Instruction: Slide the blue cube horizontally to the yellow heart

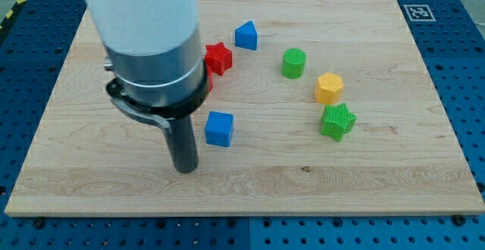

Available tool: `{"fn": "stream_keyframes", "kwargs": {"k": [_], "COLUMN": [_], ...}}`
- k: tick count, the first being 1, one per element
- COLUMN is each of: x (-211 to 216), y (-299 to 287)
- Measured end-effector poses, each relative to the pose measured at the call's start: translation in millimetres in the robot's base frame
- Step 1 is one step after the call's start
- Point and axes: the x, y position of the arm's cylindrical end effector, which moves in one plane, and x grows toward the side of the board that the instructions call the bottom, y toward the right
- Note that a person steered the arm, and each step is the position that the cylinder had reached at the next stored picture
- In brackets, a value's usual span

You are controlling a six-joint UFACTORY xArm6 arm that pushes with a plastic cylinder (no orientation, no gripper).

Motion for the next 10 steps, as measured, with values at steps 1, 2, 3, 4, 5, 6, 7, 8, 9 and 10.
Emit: {"fn": "stream_keyframes", "kwargs": {"k": [1, 2, 3, 4, 5, 6, 7, 8, 9, 10], "x": [-17, -24, -24, -25, -32, -36, -36, -36, -40, -43], "y": [0, 10, 24, 42, 47, 47, 59, 78, 84, 98]}}
